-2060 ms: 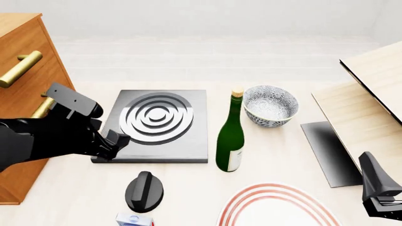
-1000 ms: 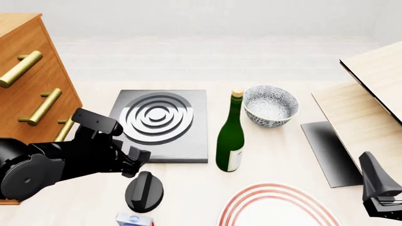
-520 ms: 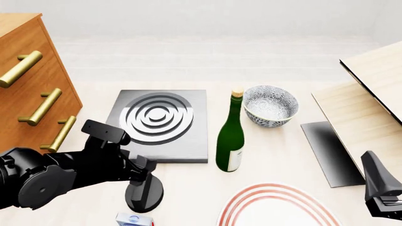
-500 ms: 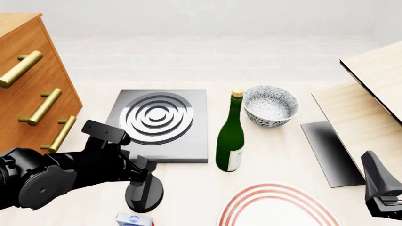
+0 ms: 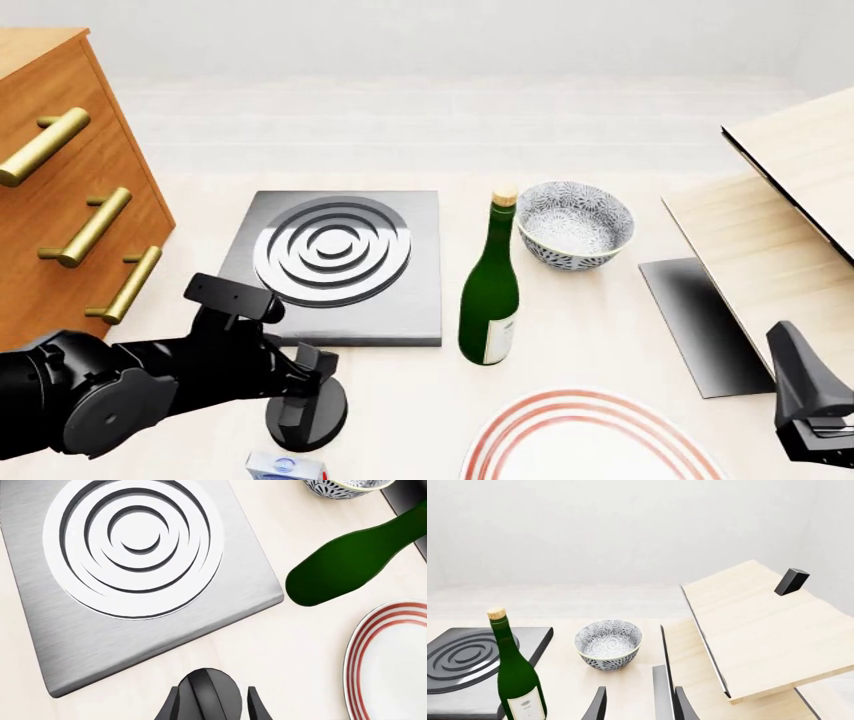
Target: Turn on the stove.
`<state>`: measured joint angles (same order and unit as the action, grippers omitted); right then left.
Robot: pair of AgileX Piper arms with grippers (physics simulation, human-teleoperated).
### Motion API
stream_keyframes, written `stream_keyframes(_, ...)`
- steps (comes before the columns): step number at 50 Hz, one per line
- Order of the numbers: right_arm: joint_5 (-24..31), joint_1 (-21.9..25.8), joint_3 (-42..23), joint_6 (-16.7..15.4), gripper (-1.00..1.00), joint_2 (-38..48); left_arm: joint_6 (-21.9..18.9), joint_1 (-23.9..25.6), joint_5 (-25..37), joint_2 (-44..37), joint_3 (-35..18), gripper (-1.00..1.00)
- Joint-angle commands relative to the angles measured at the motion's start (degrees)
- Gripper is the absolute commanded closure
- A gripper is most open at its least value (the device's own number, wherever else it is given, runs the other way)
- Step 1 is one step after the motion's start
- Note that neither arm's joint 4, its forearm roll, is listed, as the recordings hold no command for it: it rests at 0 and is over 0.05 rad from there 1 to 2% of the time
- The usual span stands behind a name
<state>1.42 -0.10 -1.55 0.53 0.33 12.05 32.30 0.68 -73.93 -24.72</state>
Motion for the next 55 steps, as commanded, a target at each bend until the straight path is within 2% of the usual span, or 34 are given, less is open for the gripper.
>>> stream_keyframes(1, -0.1, 0.0, 0.1, 0.0, -1.00, -0.1, 1.2, 0.7, -2.5, -2.0, 1.1, -1.00)
stream_keyframes(37, 0.1, 0.0, 0.0, 0.0, -1.00, -0.1, -1.0, -1.2, -9.0, -9.3, 2.3, -1.00)
stream_keyframes(55, 0.1, 0.0, 0.0, 0.0, -1.00, -0.1, 0.1, -1.4, -14.5, -14.4, 3.9, -1.00)
